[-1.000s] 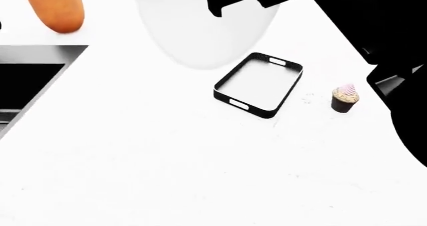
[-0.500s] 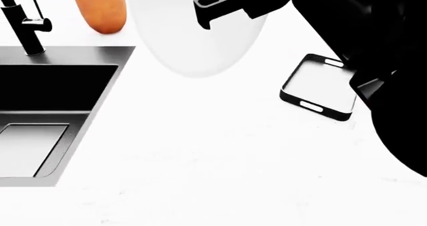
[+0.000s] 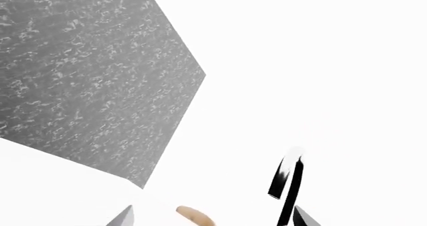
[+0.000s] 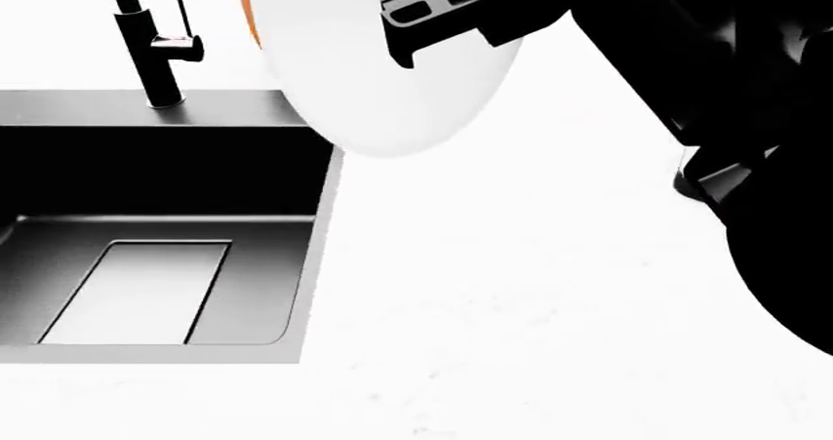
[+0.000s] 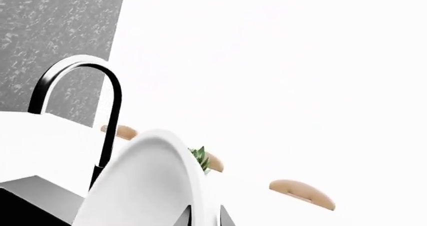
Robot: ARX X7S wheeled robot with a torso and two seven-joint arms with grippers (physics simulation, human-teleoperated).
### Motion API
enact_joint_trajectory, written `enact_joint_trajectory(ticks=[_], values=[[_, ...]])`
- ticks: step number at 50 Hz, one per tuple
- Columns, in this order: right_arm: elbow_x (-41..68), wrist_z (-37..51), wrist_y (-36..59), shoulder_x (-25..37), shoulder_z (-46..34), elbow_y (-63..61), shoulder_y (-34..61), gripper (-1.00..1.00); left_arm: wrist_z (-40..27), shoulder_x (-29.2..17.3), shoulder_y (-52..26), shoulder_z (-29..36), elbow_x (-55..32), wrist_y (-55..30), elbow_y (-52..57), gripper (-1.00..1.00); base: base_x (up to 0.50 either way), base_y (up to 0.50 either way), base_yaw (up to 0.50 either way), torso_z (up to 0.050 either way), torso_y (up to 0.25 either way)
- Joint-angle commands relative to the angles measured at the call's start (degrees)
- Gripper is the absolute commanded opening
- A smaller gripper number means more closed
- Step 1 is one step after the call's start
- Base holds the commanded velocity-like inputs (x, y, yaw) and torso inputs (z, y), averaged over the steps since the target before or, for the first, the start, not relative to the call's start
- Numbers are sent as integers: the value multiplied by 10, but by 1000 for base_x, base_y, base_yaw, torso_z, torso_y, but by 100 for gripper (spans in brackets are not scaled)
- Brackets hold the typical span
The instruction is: Move the fresh-baked cupcake off the tray onto the counter, and place the bowl used for mixing into the sink.
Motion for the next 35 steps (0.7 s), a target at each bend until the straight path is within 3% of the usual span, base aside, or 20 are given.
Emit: enact_joint_trajectory(ticks=[1,25,35], values=[[-8,2,1,7,10,-4,0,-100,-6,-5,8,2,4,9,-1,100,0,500,0,0,0],[-11,5,-5,28,18,-20,-15,-100,-11,-7,23,5,9,26,-4,100,0,500,0,0,0],[-20,9,-13,33,24,-22,-21,-100,-14,-10,24,11,14,29,-5,100,0,20,0,0,1]])
